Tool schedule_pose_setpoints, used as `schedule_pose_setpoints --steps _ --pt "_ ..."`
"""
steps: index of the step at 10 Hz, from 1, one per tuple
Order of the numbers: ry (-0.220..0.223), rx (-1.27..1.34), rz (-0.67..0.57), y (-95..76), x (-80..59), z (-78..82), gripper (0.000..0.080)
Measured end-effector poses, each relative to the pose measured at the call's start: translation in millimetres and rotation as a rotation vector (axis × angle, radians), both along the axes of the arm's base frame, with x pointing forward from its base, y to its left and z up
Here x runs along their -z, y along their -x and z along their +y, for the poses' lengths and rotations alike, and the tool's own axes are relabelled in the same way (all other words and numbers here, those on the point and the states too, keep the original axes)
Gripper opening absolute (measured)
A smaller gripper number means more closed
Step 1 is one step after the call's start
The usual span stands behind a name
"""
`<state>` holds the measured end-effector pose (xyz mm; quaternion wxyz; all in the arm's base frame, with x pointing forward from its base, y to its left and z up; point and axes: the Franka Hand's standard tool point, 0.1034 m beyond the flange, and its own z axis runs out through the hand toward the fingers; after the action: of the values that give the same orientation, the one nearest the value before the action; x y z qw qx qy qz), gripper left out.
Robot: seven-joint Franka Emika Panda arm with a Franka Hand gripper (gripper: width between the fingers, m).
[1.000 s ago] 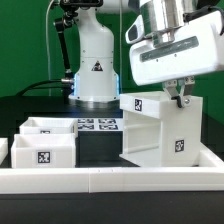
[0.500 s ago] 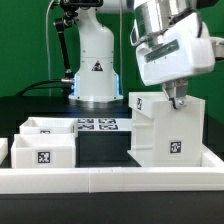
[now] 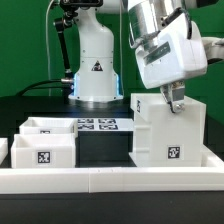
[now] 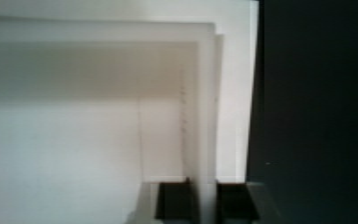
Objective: Assemble drawer
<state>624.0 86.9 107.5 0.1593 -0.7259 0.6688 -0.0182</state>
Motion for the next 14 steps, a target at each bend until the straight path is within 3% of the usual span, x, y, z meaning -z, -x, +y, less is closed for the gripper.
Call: schedule_pose_setpoints --steps 4,7,8,9,10,11,14 --pt "-0.011 -0.004 -0.01 -21.7 -0.5 6.3 0.0049" --pt "-0.011 -0.011 -0.003 -21.4 0.2 6.2 0.0051" --pt "-0.011 -0.013 -0.003 -21.3 0.3 6.3 0.0264" --pt "-0.008 -0.022 -0.005 -21.1 0.4 6.1 0.0264" --pt "0.007 -0.083 -0.017 -19.6 -0.5 4.3 0.0471" --pt "0.024 -0.165 -0.027 -18.3 -4.2 2.7 0.0588" --pt "0.053 -0.364 -0.063 -15.9 -25.5 -0.4 0.0646"
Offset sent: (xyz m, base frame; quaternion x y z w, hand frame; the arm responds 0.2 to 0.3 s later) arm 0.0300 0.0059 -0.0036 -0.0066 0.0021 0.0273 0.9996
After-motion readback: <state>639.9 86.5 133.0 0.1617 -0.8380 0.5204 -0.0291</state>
